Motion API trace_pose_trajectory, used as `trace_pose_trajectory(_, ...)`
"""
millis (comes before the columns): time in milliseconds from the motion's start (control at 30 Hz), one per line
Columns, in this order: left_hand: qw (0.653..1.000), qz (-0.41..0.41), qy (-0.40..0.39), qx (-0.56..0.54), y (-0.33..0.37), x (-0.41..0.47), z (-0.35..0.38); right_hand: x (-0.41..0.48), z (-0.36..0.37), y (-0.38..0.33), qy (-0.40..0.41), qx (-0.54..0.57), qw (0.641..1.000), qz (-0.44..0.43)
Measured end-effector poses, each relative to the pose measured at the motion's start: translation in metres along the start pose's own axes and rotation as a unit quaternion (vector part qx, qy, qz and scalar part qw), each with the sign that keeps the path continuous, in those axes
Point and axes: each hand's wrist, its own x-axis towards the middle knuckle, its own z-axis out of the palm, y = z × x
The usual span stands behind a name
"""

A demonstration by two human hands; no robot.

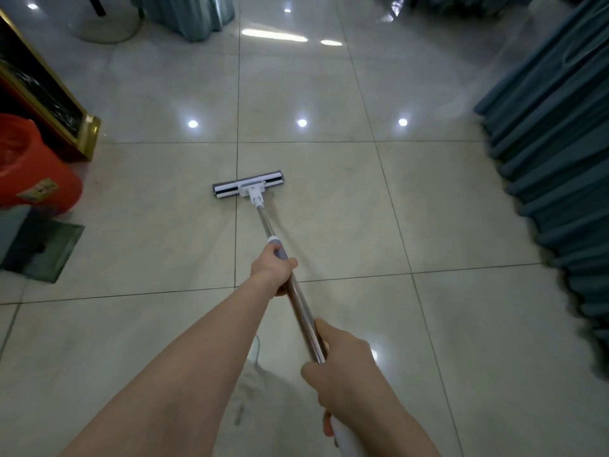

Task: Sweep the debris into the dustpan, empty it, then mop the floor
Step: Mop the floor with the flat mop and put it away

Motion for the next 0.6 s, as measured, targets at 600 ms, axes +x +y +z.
trace_pose_trajectory(600, 0.999, 0.017, -0.013, -0.038, 0.223, 0.303, -0.113, 0.306, -0.072, -0.250, 0.024, 0.069, 0.997, 0.029)
